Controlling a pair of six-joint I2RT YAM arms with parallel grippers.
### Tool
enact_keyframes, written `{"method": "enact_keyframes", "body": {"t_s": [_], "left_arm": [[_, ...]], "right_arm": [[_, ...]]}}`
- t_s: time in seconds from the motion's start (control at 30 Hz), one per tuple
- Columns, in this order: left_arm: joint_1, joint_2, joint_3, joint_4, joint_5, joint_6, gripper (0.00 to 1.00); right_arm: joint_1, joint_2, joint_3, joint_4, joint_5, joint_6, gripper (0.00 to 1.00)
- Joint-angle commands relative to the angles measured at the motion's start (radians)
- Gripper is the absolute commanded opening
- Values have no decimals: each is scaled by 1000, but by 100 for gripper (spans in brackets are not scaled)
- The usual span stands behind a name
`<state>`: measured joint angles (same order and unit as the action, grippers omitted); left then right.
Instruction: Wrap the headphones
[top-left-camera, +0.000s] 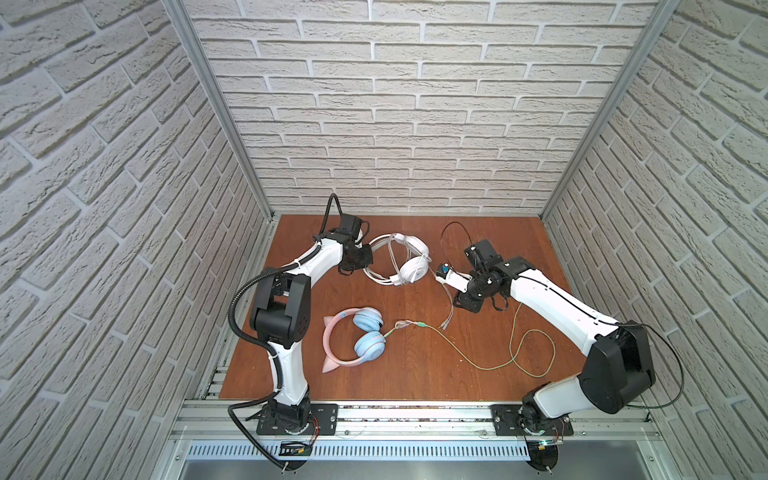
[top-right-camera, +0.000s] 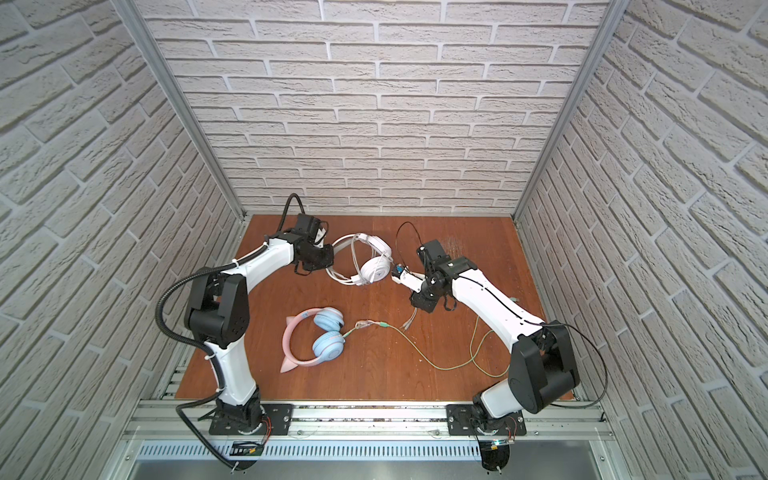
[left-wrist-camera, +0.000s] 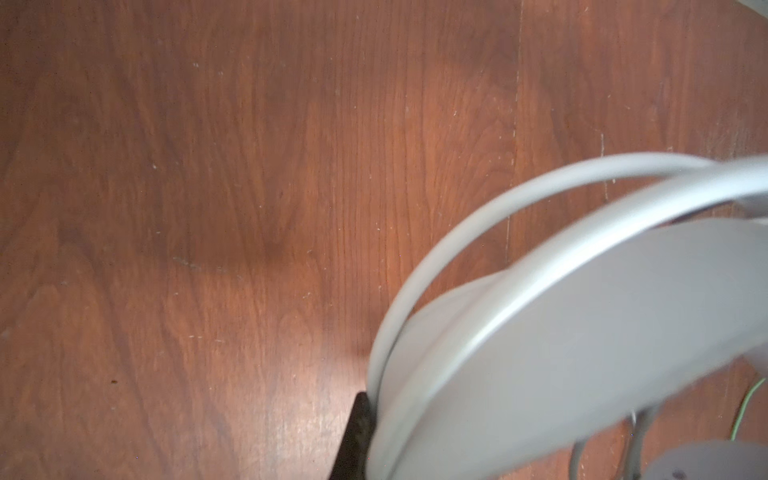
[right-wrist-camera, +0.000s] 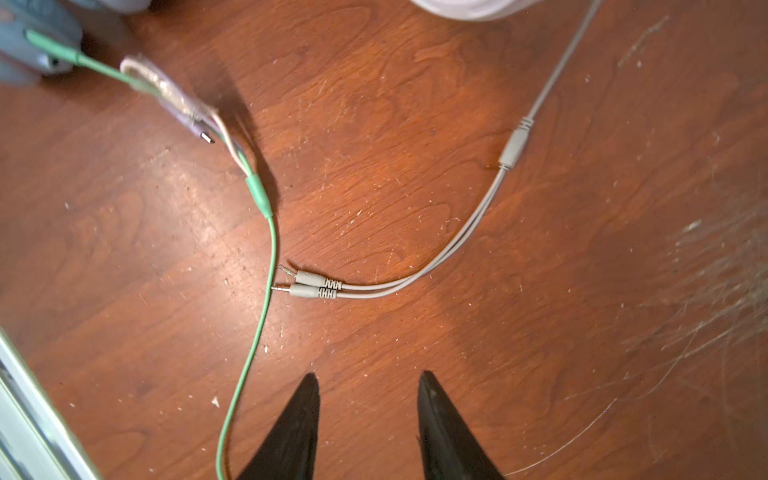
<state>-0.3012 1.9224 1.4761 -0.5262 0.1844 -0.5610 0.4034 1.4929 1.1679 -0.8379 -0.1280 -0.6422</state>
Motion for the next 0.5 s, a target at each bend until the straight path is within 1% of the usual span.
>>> {"method": "enact_keyframes", "body": {"t_s": [0.0,0.23,0.47], "left_arm": [[11,4,54,8,29,11,0],[14,15,63,-6,23,16,0],[16,18,62,1,26,19,0]], "right_arm": [[36,20,-12,-11,84,-205,43],[162,-5,-134,127,219,-318,40],[186,65,-173,147,250,-347,40]]}}
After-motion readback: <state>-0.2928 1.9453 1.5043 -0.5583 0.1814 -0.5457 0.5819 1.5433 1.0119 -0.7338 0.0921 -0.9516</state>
